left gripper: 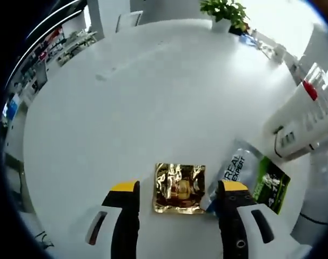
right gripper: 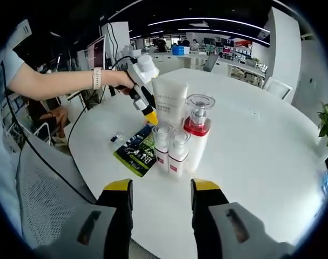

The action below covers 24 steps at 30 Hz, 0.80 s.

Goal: Arrange the skincare products in the storage area until every visible bottle or jar stands upright without overlapping.

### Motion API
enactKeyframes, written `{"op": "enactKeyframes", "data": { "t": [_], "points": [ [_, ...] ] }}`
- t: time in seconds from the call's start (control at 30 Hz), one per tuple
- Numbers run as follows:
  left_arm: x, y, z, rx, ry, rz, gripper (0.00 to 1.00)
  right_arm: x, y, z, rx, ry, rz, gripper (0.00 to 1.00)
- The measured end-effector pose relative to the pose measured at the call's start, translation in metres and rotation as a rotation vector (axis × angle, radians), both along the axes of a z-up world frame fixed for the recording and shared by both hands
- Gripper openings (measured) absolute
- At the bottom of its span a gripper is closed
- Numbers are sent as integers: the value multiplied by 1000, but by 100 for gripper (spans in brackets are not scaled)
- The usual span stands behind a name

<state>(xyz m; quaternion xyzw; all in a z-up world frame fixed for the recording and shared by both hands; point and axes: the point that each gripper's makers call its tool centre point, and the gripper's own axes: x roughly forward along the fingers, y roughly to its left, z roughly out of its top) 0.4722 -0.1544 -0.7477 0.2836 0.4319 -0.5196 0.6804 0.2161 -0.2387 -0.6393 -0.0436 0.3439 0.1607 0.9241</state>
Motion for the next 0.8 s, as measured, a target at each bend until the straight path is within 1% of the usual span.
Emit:
{"op": "enactKeyframes", "data": {
  "t": [0.13, 0.27, 0.33, 0.4, 0.43, 0.5, 0.53, 0.6, 0.67, 0.8],
  "points": [
    [3, -5, -4, 9, -9, 19, 56, 0, -1, 0, 4, -2, -4, 43],
    [3, -8, -8, 24, -11, 16, 55, 0, -3, 0, 5, -5, -10, 43],
    [6, -8, -8, 33, -31, 15, 54, 0, -5, 0, 3, -5, -14, 42],
    [7, -6, -9, 40, -30, 16, 53, -1, -5, -1, 5, -5, -16, 42],
    [8, -5, -9, 46, -35, 4, 52, -1, -6, -1, 5, -4, -16, 42],
    [9, -1, -10, 73, -51, -11, 54, -1, -6, -1, 4, -3, -16, 42],
    [10, -1, -9, 66, -44, 2, 55, 0, -6, -2, 4, -2, -14, 42],
    [10, 1, -9, 62, -43, -6, 54, 1, -5, -2, 5, -1, -11, 42],
    [8, 4, -9, 76, -36, 2, 54, 2, -4, -2, 6, -3, -6, 42],
    [9, 3, -8, 76, -44, -15, 55, 6, -2, -1, 6, -6, 5, 42]
  ]
}}
